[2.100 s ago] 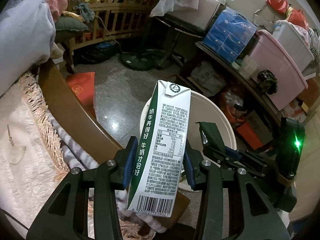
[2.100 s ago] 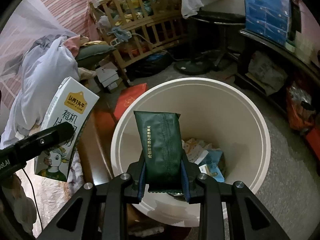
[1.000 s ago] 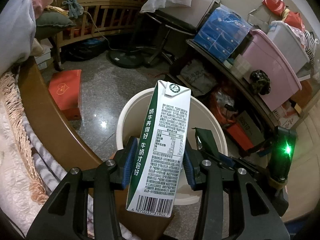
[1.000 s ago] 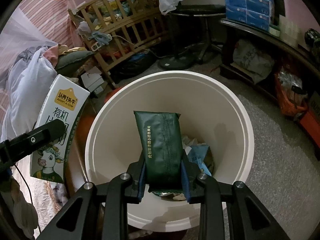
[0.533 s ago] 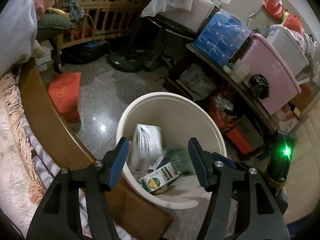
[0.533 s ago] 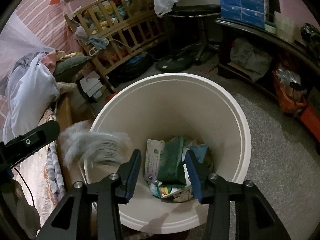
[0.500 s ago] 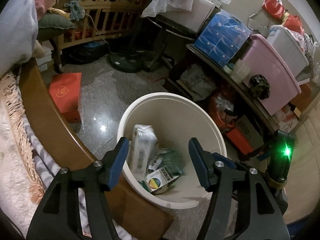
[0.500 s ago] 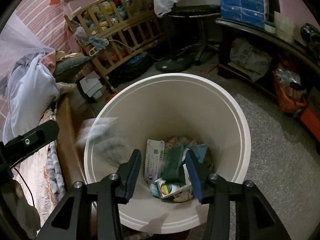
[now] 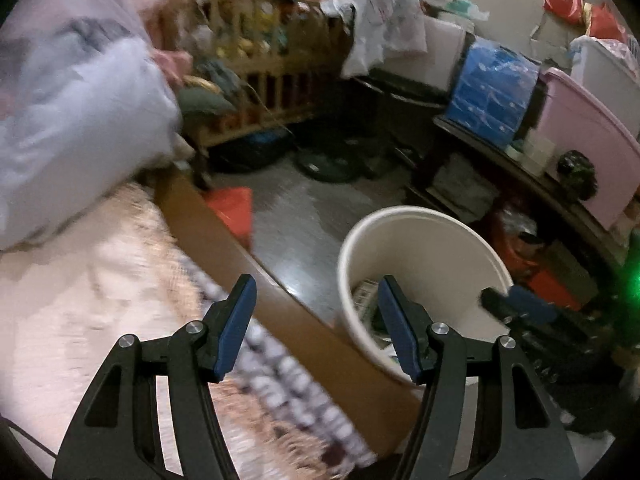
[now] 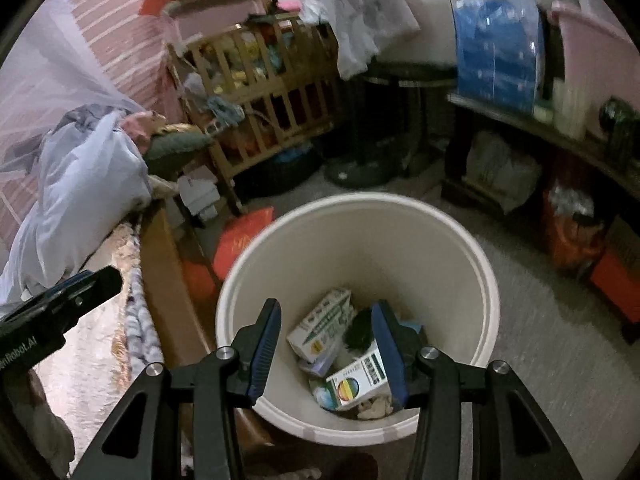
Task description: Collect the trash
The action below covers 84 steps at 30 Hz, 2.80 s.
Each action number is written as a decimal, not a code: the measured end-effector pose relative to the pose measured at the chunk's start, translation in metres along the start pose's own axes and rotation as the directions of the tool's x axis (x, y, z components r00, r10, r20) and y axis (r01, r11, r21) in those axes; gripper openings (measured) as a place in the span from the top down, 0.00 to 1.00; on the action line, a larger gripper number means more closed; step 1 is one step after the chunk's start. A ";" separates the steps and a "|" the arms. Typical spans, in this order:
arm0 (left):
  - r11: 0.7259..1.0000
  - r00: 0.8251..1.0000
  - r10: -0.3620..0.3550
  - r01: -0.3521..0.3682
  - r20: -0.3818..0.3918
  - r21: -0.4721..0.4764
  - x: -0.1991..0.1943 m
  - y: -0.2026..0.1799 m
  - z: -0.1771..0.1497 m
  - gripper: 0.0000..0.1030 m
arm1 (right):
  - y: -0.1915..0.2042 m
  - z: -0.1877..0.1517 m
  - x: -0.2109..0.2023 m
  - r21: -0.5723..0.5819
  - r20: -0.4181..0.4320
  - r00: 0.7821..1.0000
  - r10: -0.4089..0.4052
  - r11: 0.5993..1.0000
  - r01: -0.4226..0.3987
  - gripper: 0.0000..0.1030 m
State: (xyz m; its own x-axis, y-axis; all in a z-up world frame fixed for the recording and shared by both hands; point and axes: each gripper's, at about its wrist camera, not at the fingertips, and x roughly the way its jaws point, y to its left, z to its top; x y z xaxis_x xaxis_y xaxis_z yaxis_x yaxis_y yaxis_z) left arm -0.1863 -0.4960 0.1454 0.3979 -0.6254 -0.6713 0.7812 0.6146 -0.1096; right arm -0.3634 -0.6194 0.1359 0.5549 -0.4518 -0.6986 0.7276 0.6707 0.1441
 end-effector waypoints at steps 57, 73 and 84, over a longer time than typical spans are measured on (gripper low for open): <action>0.988 0.955 0.149 -0.134 0.256 -0.072 -0.106 0.038 -0.029 0.40 | 0.063 0.001 -0.114 -0.125 0.276 0.961 -0.030 0.990 0.067 0.35; 0.988 0.962 0.143 -0.127 0.233 -0.083 -0.098 0.045 -0.032 0.40 | 0.059 0.001 -0.105 -0.128 0.252 0.967 -0.033 0.990 0.067 0.35; 0.989 0.964 0.138 -0.121 0.226 -0.084 -0.096 0.048 -0.033 0.40 | 0.059 0.000 -0.100 -0.133 0.244 0.969 -0.033 0.989 0.067 0.35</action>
State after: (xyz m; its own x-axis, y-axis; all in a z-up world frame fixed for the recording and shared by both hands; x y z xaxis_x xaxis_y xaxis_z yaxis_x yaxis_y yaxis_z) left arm -0.2033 -0.3910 0.1802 0.5998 -0.6272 -0.4969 0.6841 0.7241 -0.0882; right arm -0.3757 -0.5347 0.2146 0.6119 -0.6037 -0.5110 0.7032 0.7110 0.0021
